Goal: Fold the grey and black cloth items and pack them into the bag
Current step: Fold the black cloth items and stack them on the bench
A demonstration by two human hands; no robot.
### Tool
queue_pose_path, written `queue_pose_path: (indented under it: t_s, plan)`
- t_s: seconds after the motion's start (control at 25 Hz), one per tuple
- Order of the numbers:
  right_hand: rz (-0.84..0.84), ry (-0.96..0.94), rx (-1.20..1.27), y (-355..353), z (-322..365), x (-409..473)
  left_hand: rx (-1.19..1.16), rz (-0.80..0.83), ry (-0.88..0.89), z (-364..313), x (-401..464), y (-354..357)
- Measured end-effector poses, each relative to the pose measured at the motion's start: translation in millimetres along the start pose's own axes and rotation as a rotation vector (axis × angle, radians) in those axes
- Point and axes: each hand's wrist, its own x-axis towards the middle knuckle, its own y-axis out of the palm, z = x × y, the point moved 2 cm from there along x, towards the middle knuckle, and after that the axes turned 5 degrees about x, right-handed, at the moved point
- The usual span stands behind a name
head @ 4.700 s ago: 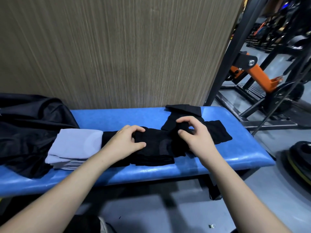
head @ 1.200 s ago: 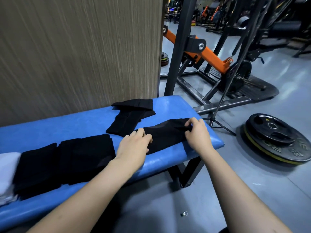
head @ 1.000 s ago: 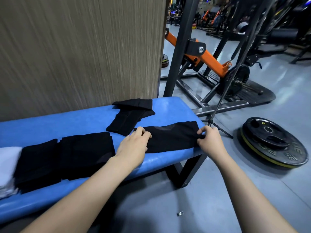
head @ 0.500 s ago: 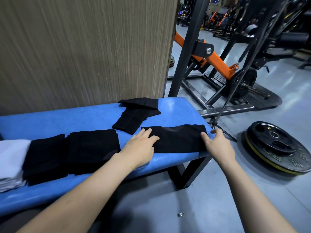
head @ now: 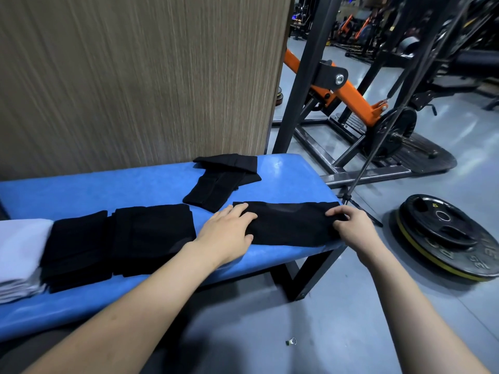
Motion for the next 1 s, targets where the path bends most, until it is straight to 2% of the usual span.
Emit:
queue_pose_path:
  t_s: [0.36,0.48,0.56,0.76,1.0]
  plan:
    - [-0.044,-0.062,-0.215,-7,0,-4,0.019,-0.102,-0.06,-5,-3,-2]
    - [-0.125,-0.252,-0.335,0,16,-12,0.07,-0.143,-0.093,-6,-2,-4]
    - [-0.138,-0.416,-0.328,12,31,-22,0.04,-0.135,-0.118,-6,-1,-4]
    - [-0.011,-0.678,-0.191,55,57,-44,-0.118,-0.135,-0.124,-5,-1,-2]
    - [0.118,-0.731,-0.135,98,68,-53,-0.175,-0.15,-0.125,4,0,-2]
